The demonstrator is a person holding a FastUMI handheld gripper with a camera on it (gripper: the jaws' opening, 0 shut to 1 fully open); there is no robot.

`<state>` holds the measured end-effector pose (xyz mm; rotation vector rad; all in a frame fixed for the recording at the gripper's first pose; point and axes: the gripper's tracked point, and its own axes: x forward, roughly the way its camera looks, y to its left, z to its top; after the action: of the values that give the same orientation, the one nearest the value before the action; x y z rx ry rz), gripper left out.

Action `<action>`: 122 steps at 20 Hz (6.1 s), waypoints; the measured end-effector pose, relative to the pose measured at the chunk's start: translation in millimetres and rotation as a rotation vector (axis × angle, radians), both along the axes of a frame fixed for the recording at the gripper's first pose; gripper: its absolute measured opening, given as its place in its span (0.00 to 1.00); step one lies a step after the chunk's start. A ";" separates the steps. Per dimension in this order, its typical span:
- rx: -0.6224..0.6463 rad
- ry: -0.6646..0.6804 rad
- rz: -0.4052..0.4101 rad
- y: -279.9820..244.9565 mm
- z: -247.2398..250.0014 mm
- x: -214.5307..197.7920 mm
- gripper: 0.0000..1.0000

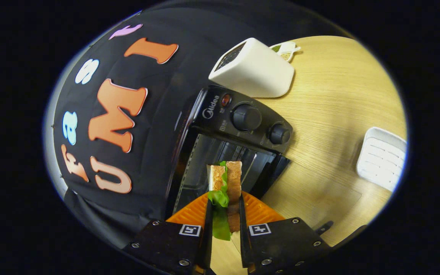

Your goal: Open the toaster oven, put the food inside, and close the toaster oven door.

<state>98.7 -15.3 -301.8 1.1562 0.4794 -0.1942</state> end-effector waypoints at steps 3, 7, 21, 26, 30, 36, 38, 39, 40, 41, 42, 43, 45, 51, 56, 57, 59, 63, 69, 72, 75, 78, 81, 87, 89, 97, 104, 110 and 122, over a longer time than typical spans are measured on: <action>-0.005 0.004 -0.049 7.7 -2.4 13.7 0.31; -0.032 0.037 -0.092 17.3 -6.4 33.4 0.34; -0.160 0.243 -0.056 39.1 -39.7 34.9 0.78; -0.174 0.228 -0.021 42.8 -28.9 25.2 0.98; -0.227 0.267 0.035 50.6 -34.0 16.4 0.98; -0.309 0.235 0.161 69.3 -20.5 -4.4 0.99; -0.398 0.209 0.232 65.9 -10.7 -31.1 0.99; -0.459 0.202 0.277 62.7 -7.5 -45.7 0.98; -0.528 0.194 0.320 58.0 -5.1 -60.4 0.98; -0.595 0.193 0.362 54.1 -3.0 -77.8 0.98; -0.649 0.196 0.407 51.4 -3.4 -95.2 0.98; -0.701 0.205 0.448 48.1 -7.0 -112.4 0.99; -0.813 0.234 0.527 40.4 -19.6 -143.4 0.99; -1.021 0.338 0.692 22.2 -76.0 -182.0 0.99; -1.076 0.400 0.710 16.4 -105.7 -174.5 1.00; -1.087 0.400 0.709 16.8 -108.6 -170.3 1.00; -1.103 0.392 0.699 19.3 -112.3 -162.2 1.00; -1.090 0.374 0.657 26.5 -114.3 -147.6 1.00; -1.102 0.299 0.628 29.3 -75.6 -143.0 1.00; -1.102 0.240 0.613 34.4 -46.0 -129.8 1.00; -1.092 0.208 0.595 40.4 -29.1 -109.9 1.00; -1.115 0.178 0.584 44.6 -16.8 -89.2 1.00; -1.127 0.141 0.565 48.2 0.2 -65.0 1.00; -1.165 0.071 0.499 44.5 32.7 -18.8 1.00; -1.168 0.057 0.485 44.0 39.1 -9.8 1.00; -1.134 0.075 0.502 40.9 52.5 -13.5 1.00; -1.137 0.027 0.493 35.3 88.9 -30.4 1.00; -1.138 -0.118 0.435 27.8 178.4 -35.8 1.00; -1.207 -0.413 0.290 10.0 355.7 -92.5 1.00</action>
<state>6.2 -5.3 53.9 -0.0727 0.0902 0.0292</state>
